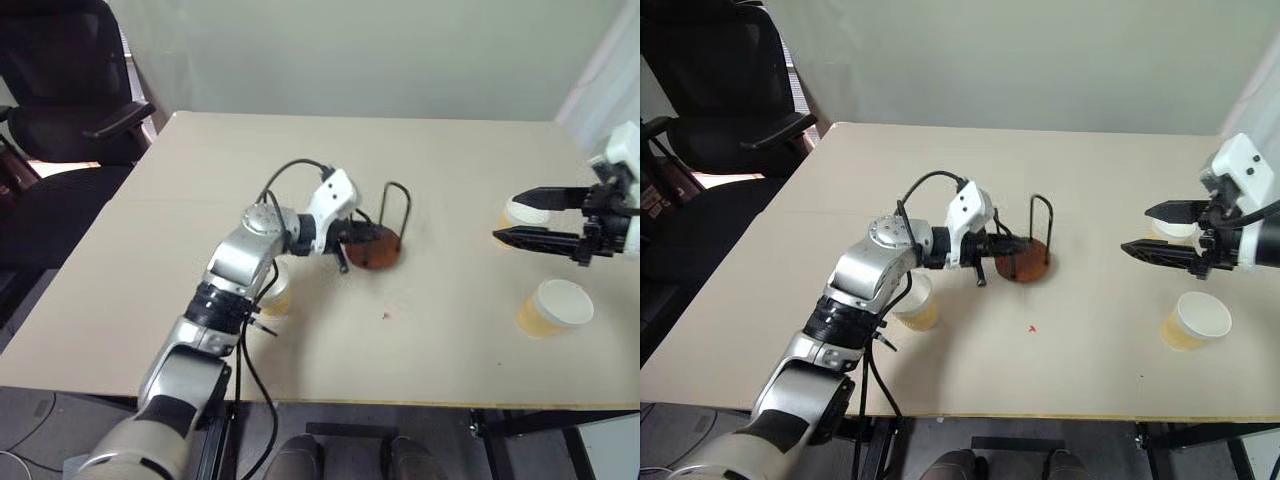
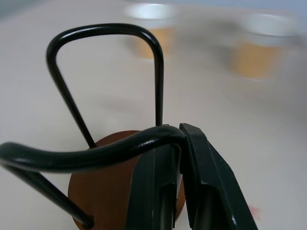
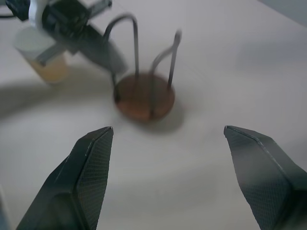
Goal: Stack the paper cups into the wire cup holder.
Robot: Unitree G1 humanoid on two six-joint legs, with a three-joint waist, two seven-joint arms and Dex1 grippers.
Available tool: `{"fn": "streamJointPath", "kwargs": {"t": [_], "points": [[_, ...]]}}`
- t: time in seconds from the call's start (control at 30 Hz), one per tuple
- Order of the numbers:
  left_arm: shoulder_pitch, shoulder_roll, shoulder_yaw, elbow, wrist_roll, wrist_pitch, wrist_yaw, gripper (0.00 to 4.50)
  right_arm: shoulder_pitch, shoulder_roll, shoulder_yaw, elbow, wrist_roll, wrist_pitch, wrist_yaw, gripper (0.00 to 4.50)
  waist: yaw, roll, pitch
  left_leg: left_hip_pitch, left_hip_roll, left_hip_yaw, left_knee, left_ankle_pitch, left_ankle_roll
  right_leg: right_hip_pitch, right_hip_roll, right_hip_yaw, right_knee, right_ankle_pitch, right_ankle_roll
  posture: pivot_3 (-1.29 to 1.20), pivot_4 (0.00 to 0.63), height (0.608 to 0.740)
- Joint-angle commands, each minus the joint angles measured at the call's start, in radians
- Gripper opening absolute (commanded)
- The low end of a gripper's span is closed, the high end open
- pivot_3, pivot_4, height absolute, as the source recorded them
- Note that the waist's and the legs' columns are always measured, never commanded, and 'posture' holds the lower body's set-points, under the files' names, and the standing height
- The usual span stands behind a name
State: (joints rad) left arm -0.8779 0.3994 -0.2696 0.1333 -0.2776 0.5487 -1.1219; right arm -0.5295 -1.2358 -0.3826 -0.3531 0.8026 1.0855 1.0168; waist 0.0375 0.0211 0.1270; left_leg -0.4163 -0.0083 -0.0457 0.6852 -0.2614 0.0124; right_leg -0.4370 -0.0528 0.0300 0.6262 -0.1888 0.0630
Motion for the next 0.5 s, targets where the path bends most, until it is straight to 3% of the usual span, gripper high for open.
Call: {"fn": "streamJointPath", "kwargs": {"t": [0.03,0.5], "points": [[-0.003,0.032,-0.022,-0.075,-0.055,0.012,-0.121,0.02,-0.008,-0.054,-0.096,-0.045,0.065,0.048,0.012,3.83,0.000,0.000,0.000,0.000,0.000,0.000,0.000,0.000,0.000,0.000,0.000,0.000,0.000,0.000,0.000,0.00,0.150,0.740],[0.028,-0.014,-0.129,-0.036,-0.016,-0.056,-0.199,0.02,0.038,-0.064,-0.132,-0.080,0.092,0.053,-0.045,3.83,-0.001,0.000,0.000,0.001,0.001,0.000,0.002,0.000,0.002,0.002,-0.002,0.000,0.001,0.001,0.001,0.00,0.150,0.740]]}}
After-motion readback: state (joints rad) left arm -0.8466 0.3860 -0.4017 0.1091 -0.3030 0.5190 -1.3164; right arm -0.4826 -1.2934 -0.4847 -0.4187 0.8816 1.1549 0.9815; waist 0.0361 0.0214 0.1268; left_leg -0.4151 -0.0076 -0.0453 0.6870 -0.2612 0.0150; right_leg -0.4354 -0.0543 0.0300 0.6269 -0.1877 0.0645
